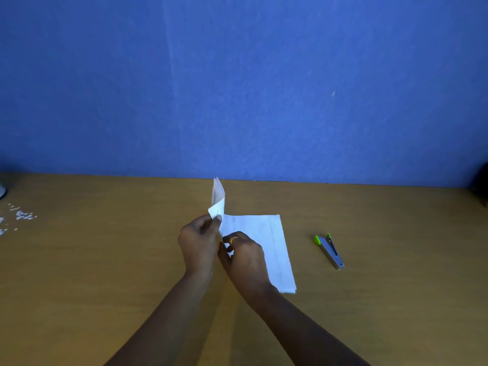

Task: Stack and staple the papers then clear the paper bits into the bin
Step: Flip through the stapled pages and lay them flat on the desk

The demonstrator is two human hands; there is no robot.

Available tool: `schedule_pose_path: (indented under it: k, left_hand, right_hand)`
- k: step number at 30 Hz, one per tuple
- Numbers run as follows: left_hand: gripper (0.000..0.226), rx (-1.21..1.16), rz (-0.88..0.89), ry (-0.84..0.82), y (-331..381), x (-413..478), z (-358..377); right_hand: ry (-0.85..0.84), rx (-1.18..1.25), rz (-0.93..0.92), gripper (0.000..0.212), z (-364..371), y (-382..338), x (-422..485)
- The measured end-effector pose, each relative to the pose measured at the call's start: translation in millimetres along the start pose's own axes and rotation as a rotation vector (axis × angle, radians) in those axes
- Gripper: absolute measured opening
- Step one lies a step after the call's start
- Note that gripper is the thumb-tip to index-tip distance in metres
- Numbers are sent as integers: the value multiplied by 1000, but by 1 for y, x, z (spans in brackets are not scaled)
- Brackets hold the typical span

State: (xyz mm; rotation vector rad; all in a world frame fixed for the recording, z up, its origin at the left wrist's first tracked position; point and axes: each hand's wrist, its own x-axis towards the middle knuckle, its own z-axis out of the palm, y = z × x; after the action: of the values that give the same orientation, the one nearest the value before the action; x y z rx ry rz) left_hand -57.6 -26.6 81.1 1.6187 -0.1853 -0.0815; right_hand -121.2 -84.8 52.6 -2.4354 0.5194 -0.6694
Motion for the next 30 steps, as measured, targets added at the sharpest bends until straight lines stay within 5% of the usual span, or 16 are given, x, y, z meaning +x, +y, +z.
schedule_pose_path:
  k: [5,11,16,20,25,30]
  left_hand:
    - [17,-86,64,-99,11,10,-16]
    - [11,-49,103,-313,37,19,-26]
    - [11,26,139,-538,64,20,-30]
    - [15,14,151,-622,79,19,-32]
    - [17,-41,138,-613,90,10,-33]
    - [12,-82,92,-448,94,3,-29]
  right_hand:
    - [25,166,-18,20,-19,-12,8]
    - [256,153,-83,22,-59,-19,30]
    - [145,73,-148,43,-84,-22,50]
    - [75,140,-97,32,-97,-27,50]
    - [76,418,34,12,-105,-36,44]
    - [77,539,66,21,-108,-39,39]
